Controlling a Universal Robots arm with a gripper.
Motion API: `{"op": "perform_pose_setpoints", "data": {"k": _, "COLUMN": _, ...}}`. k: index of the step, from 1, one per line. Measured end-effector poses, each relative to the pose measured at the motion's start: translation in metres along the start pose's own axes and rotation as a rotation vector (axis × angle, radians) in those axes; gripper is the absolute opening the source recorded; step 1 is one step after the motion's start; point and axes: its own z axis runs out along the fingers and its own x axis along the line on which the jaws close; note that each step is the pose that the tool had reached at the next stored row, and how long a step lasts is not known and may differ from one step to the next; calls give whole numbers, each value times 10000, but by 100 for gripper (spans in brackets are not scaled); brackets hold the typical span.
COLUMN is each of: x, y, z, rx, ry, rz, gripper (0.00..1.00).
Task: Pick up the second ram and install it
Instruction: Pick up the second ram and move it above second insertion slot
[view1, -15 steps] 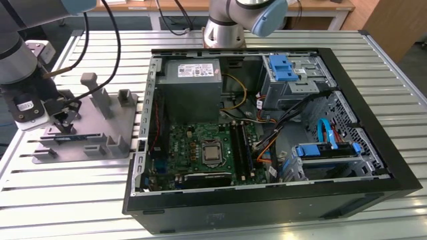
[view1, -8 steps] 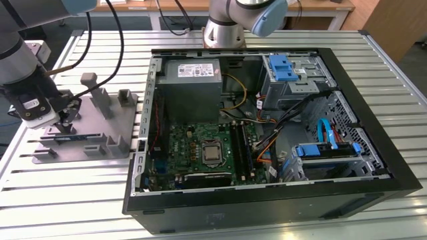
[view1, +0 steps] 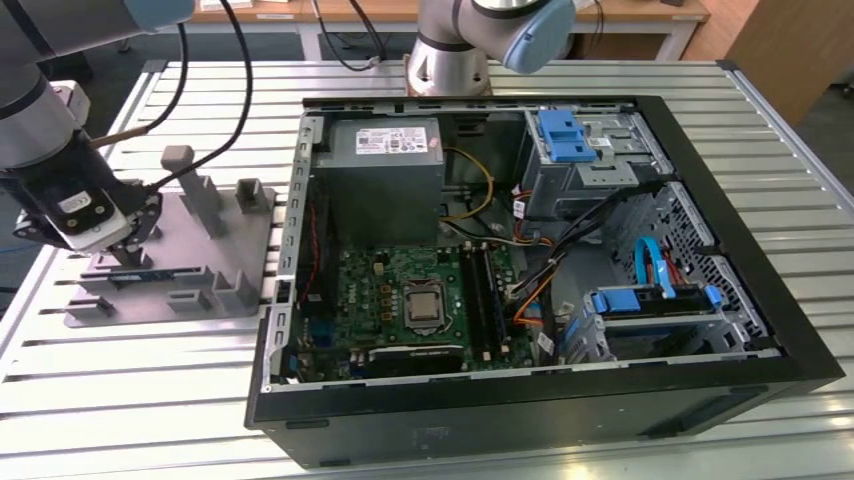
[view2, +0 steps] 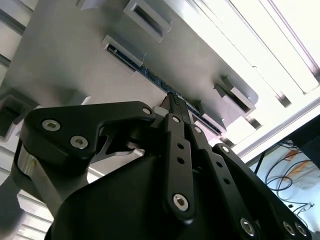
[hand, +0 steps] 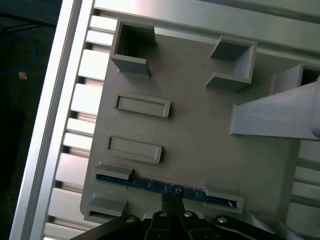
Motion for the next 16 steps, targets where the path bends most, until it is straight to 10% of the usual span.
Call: {"op": "perform_pose_setpoints", "data": {"k": 16, "x": 0, "y": 0, "z": 0, "rx": 40, "ry": 61, "rz": -1736, "gripper": 10}}
